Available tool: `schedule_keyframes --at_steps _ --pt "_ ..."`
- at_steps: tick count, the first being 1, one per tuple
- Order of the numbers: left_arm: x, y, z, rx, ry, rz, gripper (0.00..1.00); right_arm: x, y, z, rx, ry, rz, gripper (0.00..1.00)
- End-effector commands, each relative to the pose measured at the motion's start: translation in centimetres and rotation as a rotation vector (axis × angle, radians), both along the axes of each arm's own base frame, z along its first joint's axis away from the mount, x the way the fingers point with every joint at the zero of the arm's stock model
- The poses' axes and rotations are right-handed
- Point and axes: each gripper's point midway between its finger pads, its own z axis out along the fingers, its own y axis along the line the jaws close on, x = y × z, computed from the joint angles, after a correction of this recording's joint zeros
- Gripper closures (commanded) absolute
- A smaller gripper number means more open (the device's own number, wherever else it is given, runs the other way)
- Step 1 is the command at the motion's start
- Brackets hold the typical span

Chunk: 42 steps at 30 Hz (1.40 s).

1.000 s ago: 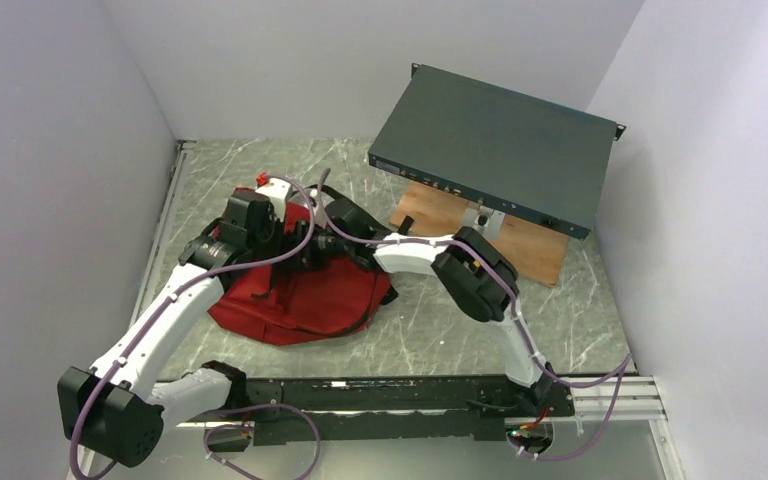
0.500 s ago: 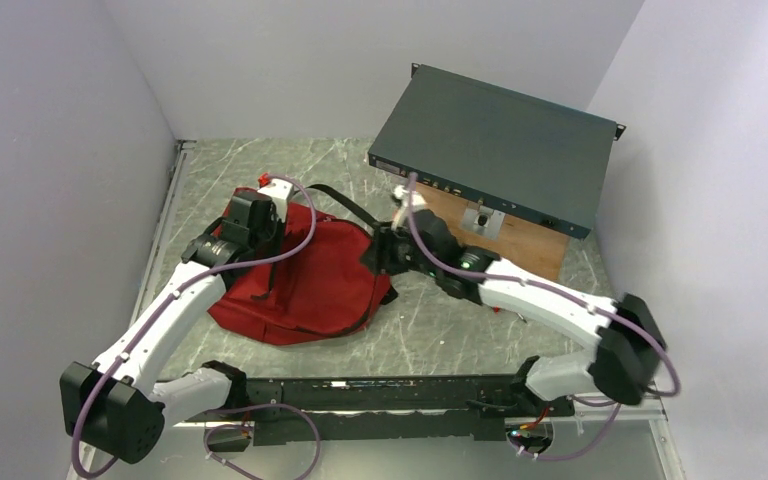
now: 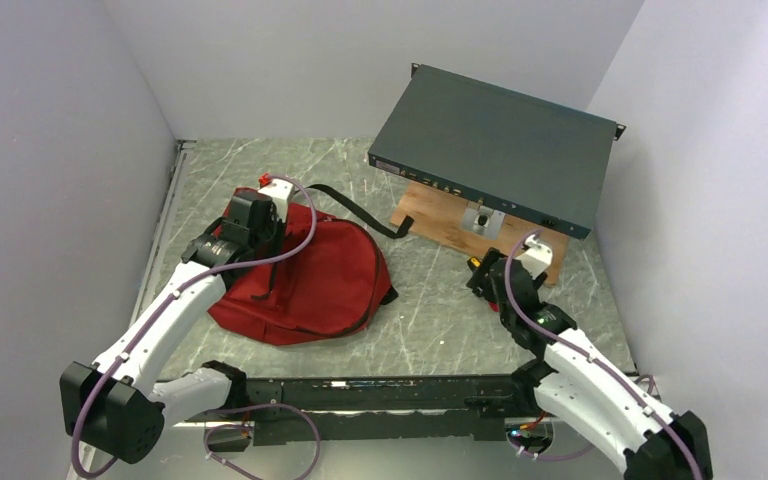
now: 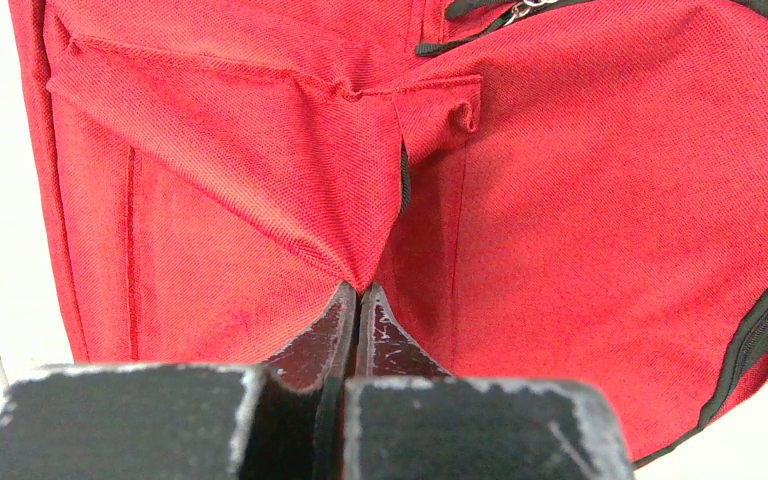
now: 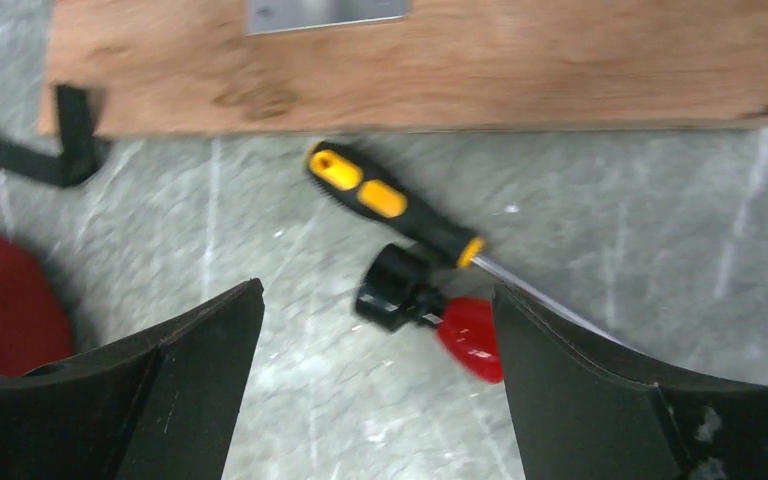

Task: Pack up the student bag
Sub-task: Pick up the personal item from the center of the board.

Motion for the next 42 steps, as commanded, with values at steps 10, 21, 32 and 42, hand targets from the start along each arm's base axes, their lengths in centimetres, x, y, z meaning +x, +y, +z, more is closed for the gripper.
schedule_keyframes --at_steps 10,21,32,42 --pt "-0.1 -1.6 0.7 -0.045 -0.007 -0.042 1.0 0.6 -0.5 -3.6 0.264 0.132 0.047 0.16" --pt "-0.1 -1.8 0.7 -0.053 -0.004 -0.051 1.0 -2.0 1.6 -5.6 0.348 0.222 0.134 0.3" --pt "-0.2 -1.7 0.5 -0.044 0.003 -0.048 1.0 -2.4 2.6 -7.7 0.088 0.341 0.097 0.4" --pt "-0.2 -1.7 0.9 -0.049 -0.015 -0.048 1.0 -2.4 5.1 -6.2 0.026 0.263 0.209 0.95"
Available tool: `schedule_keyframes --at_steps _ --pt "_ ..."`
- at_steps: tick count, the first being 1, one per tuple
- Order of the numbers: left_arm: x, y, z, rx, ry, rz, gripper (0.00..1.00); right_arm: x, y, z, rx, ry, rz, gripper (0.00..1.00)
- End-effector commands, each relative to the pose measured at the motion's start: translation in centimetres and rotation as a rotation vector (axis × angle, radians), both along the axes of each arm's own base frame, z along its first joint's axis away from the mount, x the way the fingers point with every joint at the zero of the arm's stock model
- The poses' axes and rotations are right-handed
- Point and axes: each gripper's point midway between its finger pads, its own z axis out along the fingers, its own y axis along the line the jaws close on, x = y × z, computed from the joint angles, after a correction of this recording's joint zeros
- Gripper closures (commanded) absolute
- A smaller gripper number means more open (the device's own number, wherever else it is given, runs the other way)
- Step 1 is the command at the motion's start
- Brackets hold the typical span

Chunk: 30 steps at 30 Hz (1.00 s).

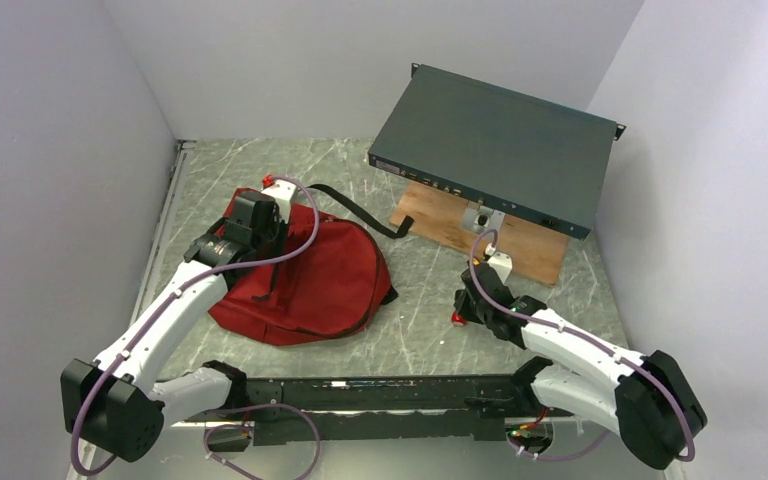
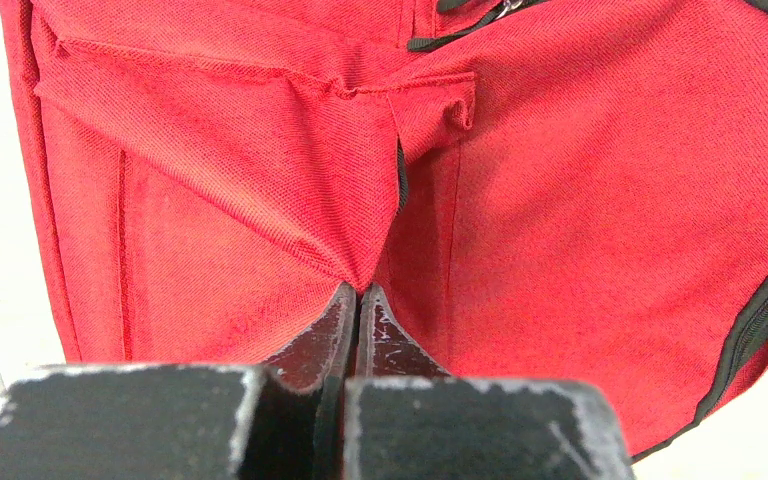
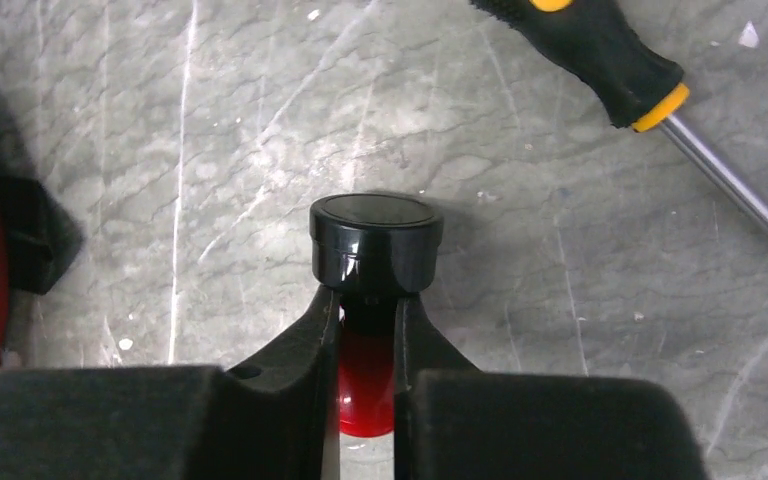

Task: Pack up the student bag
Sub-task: Pick up the personal item from the center of the board, then place the personal item in the student bag.

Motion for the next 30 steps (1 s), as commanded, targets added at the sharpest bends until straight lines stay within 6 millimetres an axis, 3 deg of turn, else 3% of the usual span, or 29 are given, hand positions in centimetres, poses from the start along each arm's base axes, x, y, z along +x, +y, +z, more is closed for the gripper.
schedule_keyframes --at_steps 1,13,18,20,25,30 --pt "-0.1 -1.2 1.1 -0.052 -0.023 -0.03 1.0 1.1 0.8 1.7 -0.017 -0.07 0.03 0.99" --pt "-0.2 -1.4 1.8 -0.067 -0.058 -0.048 1.0 2.8 9.4 9.9 0.159 -0.263 0.311 1.0" --pt "-0.5 -3.1 2.7 -0.123 -0.1 -0.137 1.0 2.4 16.7 15.6 0.407 -0.383 0.527 1.0" --pt "-0.9 -4.1 3.3 -0.142 -0.128 -0.189 1.0 1.7 19.8 17.0 0.474 -0.395 0.626 1.0" --pt "-2.9 -6.6 4.8 -0.161 -0.216 -0.319 1.0 -0.3 26.2 18.1 0.59 -0.374 0.79 1.0" --pt "-3.5 -7.2 5.4 -0.142 -0.255 -0.376 1.0 -1.6 30.2 17.9 0.712 -0.322 0.86 1.0"
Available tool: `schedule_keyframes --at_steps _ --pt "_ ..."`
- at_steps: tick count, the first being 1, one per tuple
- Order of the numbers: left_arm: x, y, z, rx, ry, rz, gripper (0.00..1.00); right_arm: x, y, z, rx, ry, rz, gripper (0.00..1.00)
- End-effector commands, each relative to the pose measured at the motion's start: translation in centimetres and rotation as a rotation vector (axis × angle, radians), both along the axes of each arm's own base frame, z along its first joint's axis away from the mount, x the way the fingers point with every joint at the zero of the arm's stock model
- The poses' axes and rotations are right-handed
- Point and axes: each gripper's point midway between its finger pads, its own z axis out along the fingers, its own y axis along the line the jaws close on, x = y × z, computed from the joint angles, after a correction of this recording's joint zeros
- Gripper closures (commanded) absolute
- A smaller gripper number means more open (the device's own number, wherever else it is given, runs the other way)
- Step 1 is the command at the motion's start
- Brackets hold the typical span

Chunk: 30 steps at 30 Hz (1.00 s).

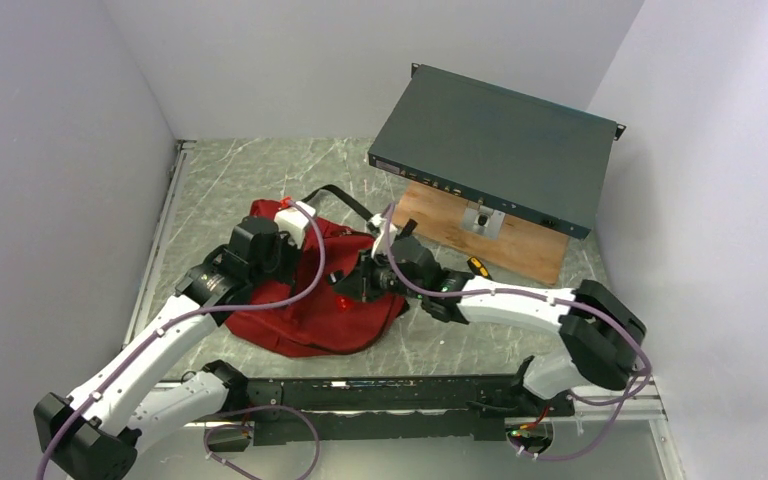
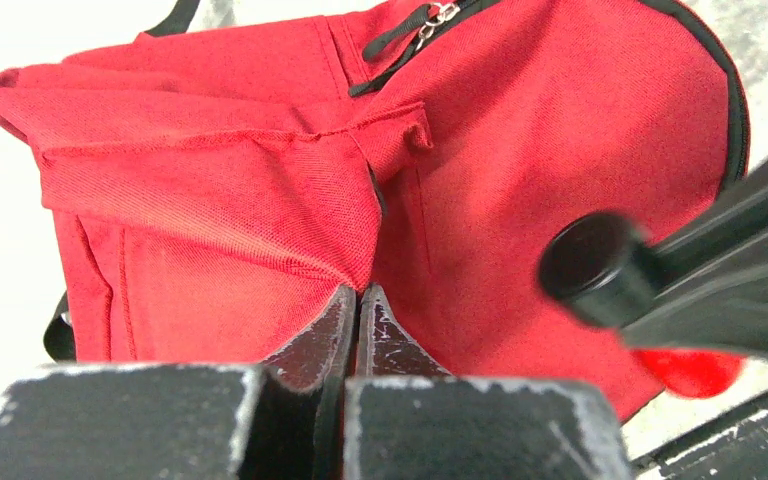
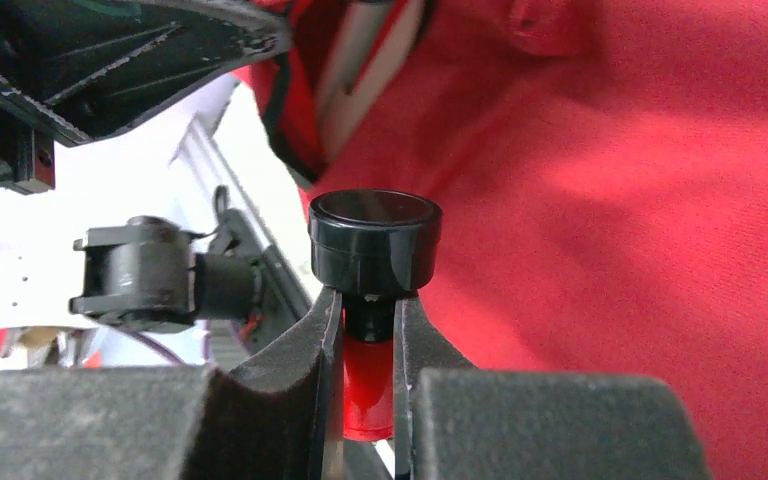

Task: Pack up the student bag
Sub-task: Place the personal item in the student bag.

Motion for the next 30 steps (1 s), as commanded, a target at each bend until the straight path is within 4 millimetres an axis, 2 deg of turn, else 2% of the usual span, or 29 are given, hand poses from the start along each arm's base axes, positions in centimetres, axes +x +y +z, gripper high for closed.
schedule_keyframes --at_steps 1,8,14,19,21,30 --pt "0.0 -3.1 3.8 -0.101 -0.116 -0.133 1.0 -0.9 4.5 4.3 0.211 -0.008 0.126 1.0" --pt "0.6 -1.7 3.7 -0.058 -0.125 -0.059 1.0 0.9 8.2 3.8 0.295 -0.008 0.15 1.0" --pt "1.0 -0.2 4.1 -0.017 -0.145 0.007 1.0 3.7 10.7 4.6 0.358 -0.173 0.13 1.0" --pt "0.9 0.3 4.7 -0.012 -0.168 0.02 1.0 5.5 12.9 5.5 0.453 -0.305 0.139 1.0" --pt "0.9 0.4 4.8 -0.011 -0.178 0.023 1.0 6.6 13.6 4.8 0.462 -0.337 0.111 1.0" --pt "1.6 3.1 4.6 0.054 -0.194 0.177 1.0 10.0 14.7 3.6 0.51 -0.385 0.006 1.0"
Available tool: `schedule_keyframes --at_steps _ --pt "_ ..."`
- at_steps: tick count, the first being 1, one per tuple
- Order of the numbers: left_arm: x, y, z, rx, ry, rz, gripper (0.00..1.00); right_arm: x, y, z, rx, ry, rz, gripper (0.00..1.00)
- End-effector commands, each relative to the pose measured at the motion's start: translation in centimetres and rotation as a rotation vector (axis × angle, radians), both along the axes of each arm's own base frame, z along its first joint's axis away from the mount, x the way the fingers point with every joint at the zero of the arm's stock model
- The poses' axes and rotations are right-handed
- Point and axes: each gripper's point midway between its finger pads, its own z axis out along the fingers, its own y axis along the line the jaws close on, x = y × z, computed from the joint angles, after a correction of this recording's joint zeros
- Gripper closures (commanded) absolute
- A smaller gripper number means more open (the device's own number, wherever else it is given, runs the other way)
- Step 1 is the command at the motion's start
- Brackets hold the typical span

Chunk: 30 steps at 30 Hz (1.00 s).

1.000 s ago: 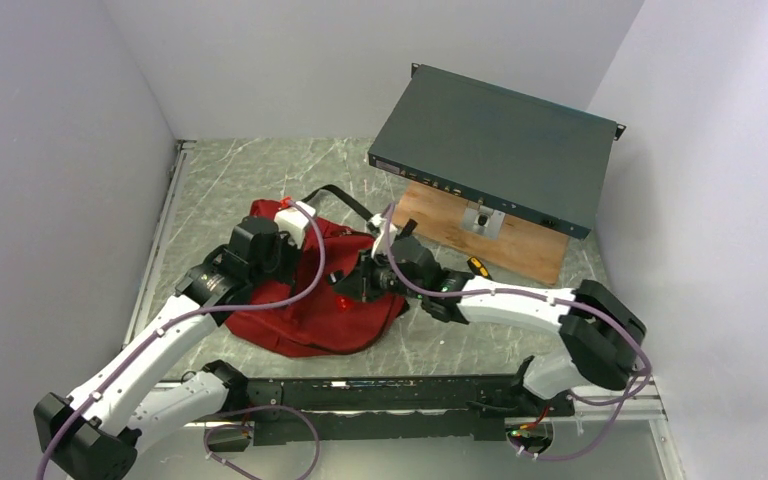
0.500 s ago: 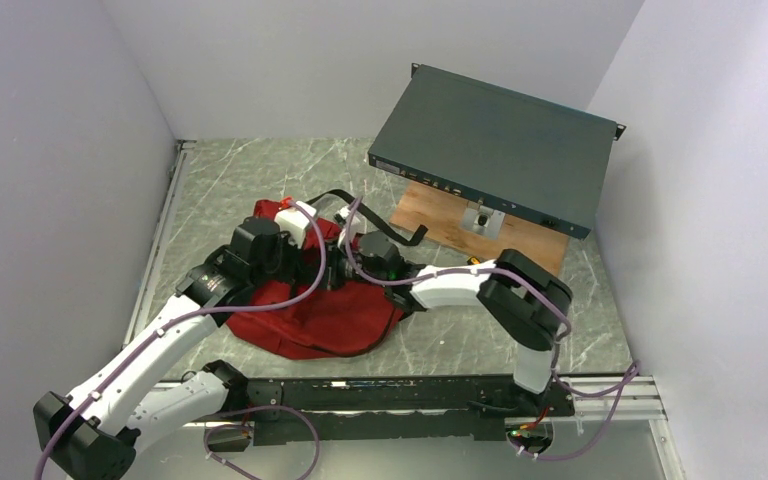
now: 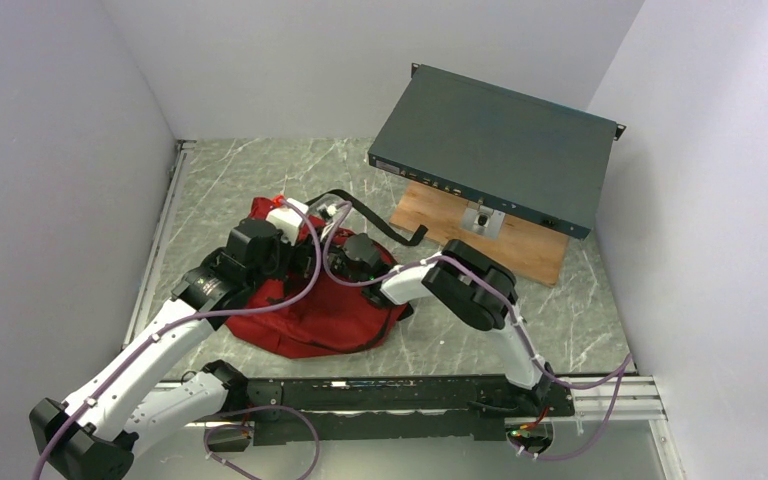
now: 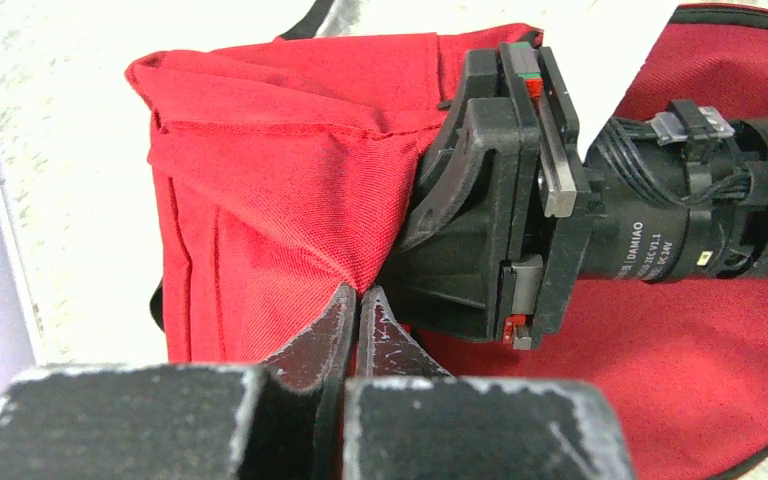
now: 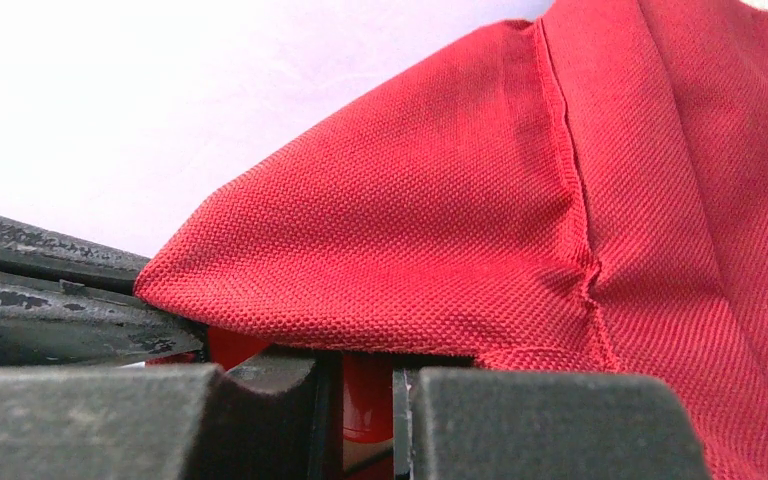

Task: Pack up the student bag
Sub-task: Place the personal item in the student bag.

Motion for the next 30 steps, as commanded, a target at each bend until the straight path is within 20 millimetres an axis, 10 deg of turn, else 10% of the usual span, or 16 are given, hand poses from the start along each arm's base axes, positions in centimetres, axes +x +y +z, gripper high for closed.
schedule_keyframes --at_steps 1,10,30 --pt "1.1 1.3 3.2 -0.017 -0.105 0.1 1.0 3.1 0.4 4.3 0.119 -0.112 -0.101 1.0" --pt "1.1 0.9 2.9 -0.026 -0.087 0.087 1.0 2.4 -0.4 -1.9 -0.18 0.044 -0.084 0.71" --pt "1.2 1.2 3.1 -0.036 -0.09 0.098 1.0 -0.1 -5.1 -1.2 -0.405 0.115 -0.073 0.52"
